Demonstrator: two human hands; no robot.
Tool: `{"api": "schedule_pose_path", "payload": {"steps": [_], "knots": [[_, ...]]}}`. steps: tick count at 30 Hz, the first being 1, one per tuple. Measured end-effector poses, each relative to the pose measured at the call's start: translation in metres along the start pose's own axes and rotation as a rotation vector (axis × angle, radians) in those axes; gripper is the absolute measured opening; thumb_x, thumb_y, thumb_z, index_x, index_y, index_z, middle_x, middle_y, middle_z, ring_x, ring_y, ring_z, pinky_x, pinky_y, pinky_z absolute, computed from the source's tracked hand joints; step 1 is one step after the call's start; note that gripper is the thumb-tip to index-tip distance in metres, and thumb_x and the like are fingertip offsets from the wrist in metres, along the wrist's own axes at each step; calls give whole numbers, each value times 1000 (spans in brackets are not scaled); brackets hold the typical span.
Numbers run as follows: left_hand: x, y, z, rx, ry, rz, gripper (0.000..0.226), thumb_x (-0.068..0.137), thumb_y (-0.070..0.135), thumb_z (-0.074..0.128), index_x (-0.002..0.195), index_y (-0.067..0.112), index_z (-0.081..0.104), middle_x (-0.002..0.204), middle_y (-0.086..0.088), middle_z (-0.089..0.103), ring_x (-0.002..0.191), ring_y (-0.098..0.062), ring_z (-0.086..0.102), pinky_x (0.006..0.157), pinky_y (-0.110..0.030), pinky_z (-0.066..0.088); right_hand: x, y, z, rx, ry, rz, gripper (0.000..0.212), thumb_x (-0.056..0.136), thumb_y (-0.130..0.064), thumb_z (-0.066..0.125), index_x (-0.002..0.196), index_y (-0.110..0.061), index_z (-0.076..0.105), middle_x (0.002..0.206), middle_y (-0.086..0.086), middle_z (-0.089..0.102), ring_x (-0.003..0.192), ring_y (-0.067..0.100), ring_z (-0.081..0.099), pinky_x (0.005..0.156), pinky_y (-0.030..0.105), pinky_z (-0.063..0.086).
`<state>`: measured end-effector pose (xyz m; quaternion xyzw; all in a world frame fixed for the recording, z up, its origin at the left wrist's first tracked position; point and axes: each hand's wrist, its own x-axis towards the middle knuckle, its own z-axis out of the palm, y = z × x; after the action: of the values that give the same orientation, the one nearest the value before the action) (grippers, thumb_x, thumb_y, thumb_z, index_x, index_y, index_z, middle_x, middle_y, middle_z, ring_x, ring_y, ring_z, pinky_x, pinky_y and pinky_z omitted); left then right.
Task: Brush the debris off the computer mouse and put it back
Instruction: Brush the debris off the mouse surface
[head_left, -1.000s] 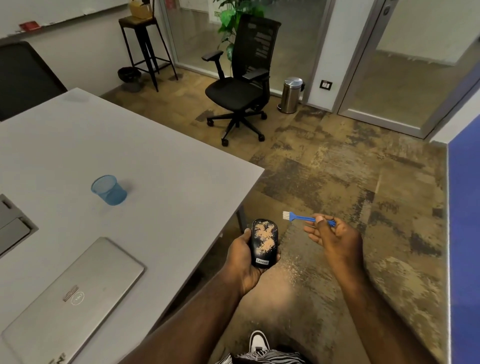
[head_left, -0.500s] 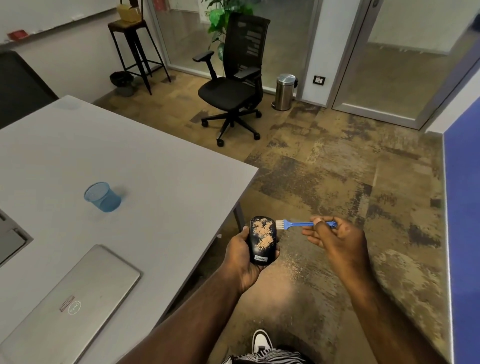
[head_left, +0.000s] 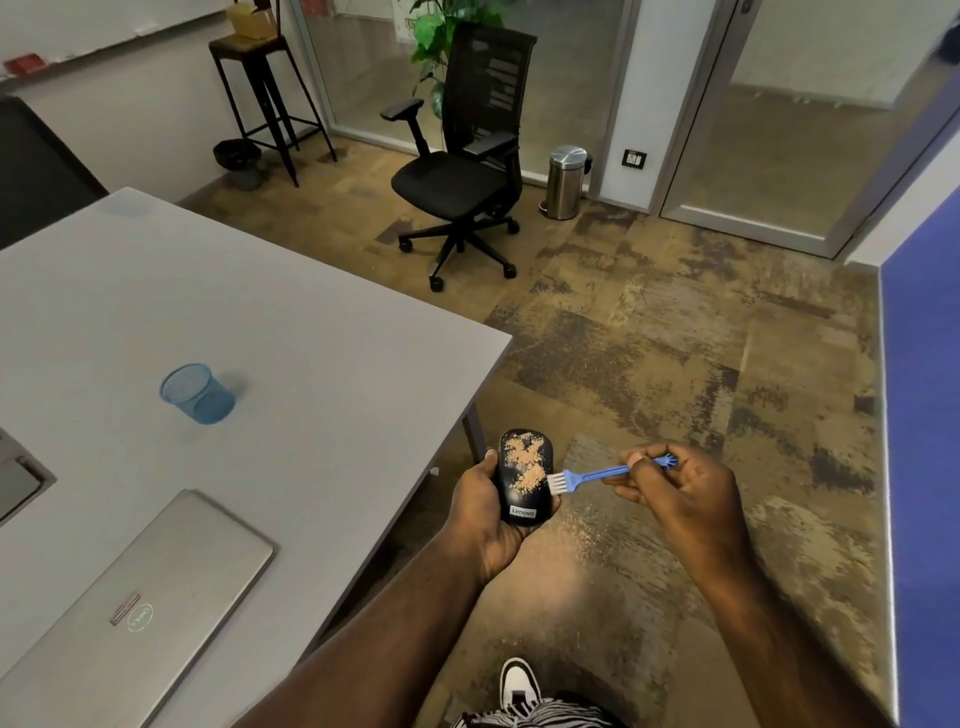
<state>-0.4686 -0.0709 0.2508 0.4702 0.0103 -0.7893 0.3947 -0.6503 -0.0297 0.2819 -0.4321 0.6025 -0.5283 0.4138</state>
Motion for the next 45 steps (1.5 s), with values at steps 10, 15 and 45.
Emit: {"api": "schedule_pose_path", "payload": {"steps": [10, 15, 45], "knots": [[2, 0, 8, -29, -84, -36, 56, 102, 41, 28, 107, -2, 63, 81, -23, 71, 62, -31, 66, 59, -35, 58, 11, 2, -1, -79, 43, -29, 16, 94, -7, 64, 88, -21, 71, 76, -2, 78, 74, 7, 76, 64, 15, 58], [2, -2, 11, -24, -110, -68, 62, 102, 43, 24, 109, -5, 63, 84, -24, 69, 70, -32, 63, 60, -34, 57, 26, 3, -4, -116, 99, -40, 12, 95, -13, 64, 93, -23, 70, 76, -5, 78, 77, 7, 77, 67, 18, 60], [2, 0, 16, 52, -75, -51, 62, 103, 43, 23, 121, -5, 59, 88, -24, 68, 72, -32, 61, 60, -33, 57, 38, 6, 3, -198, 36, -78, 6, 86, -32, 66, 85, -37, 70, 80, -12, 78, 77, 7, 77, 72, 41, 64]]}}
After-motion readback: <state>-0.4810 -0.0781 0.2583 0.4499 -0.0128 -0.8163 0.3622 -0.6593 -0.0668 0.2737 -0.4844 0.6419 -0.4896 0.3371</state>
